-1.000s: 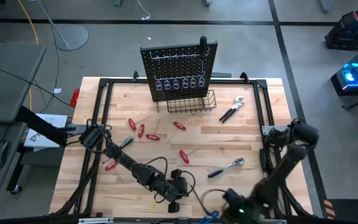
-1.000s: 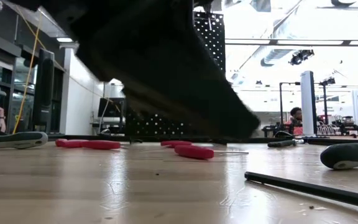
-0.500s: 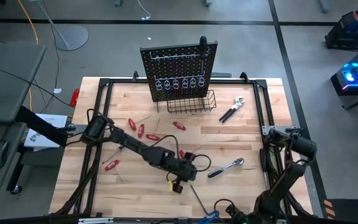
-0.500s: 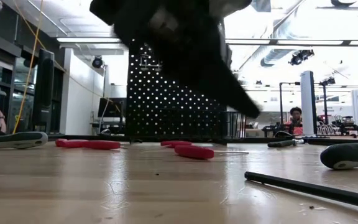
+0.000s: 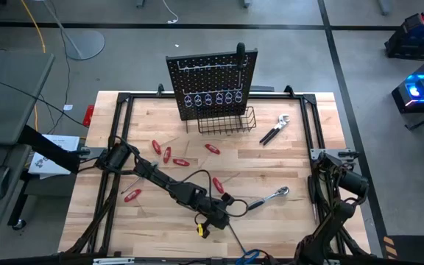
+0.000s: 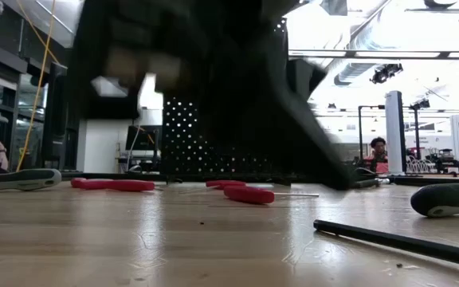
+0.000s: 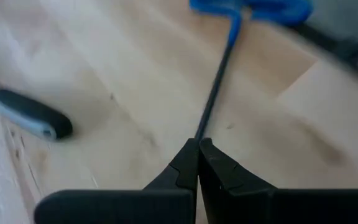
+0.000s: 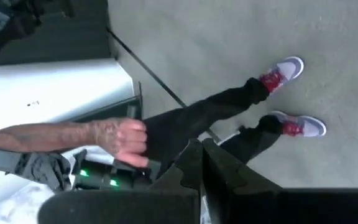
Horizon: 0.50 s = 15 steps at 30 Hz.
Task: Hang tools onto peg board
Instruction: Hang the blue pick tool on the peg board
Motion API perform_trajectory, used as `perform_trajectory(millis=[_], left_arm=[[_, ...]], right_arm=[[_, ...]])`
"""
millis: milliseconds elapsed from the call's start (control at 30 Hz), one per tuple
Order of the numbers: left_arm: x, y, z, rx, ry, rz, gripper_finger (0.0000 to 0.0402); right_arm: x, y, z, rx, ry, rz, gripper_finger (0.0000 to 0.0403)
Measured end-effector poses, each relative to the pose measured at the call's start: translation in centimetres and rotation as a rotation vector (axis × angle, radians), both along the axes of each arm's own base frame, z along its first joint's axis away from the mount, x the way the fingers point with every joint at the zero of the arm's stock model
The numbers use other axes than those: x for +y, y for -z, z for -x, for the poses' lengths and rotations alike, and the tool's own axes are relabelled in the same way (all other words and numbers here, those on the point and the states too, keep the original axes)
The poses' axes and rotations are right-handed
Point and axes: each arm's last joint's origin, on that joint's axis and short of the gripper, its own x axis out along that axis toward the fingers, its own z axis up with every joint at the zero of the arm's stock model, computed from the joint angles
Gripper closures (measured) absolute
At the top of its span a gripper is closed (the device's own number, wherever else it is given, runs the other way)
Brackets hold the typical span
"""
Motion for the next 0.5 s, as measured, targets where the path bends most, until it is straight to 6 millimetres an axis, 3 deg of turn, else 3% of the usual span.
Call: perform_trajectory(millis=[233,500], left_arm=[[0.2,-0.4,-0.6,-0.069,-0.075,-0.003,0.0401],[0.4,1.7,-0.7,-0.026,-0.093,-0.02,0.0402]], right_arm=[[0.5,-0.1,0.5,-0.004,0.006,0.003,0.0403],[0.1,0.5,0.6,0.087,-0.029,0.024,0.0403]])
